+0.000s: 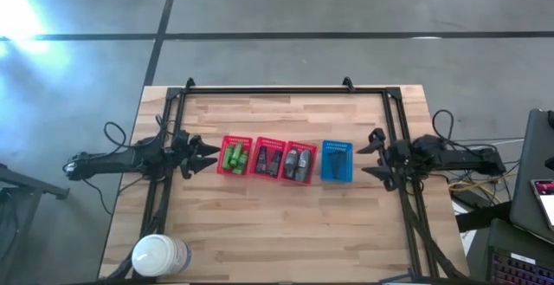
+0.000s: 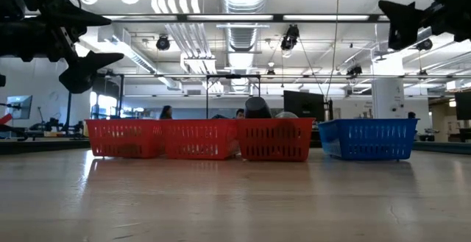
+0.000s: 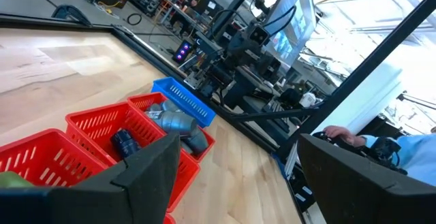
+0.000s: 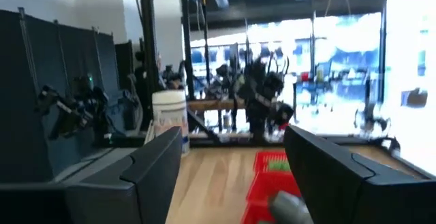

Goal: Pick & Place Travel size toiletries
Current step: Return to Home Position

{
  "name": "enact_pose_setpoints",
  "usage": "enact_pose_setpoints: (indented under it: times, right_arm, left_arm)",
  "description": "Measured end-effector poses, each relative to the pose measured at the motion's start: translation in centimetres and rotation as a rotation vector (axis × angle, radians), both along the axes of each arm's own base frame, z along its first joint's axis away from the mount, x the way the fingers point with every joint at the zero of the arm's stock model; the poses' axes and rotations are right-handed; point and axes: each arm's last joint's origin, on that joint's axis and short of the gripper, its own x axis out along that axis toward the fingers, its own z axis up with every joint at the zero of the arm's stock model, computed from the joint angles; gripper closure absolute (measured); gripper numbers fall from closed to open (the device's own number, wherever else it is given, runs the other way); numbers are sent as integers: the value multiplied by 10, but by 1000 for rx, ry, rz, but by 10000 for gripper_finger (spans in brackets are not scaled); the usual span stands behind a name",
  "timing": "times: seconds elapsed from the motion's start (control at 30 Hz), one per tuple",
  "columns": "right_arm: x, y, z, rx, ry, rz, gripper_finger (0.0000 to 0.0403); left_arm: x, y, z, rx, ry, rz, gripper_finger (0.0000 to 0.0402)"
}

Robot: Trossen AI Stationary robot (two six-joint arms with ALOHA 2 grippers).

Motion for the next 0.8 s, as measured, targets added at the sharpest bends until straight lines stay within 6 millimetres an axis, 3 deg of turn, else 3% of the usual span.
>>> enact_pose_setpoints:
  times: [0.2,0.57,0.8]
  right_arm:
    - [1,0,-2,-102,-18,-25,167]
    - [5,0,-21,-34,157,-8,184]
    - [6,0,-24,-33,199,-7,170]
  left_arm:
    - [0,0,0,0,1,1,101]
    - [0,0,0,0,2,1,101]
    - [0,0,0,0,2,1,101]
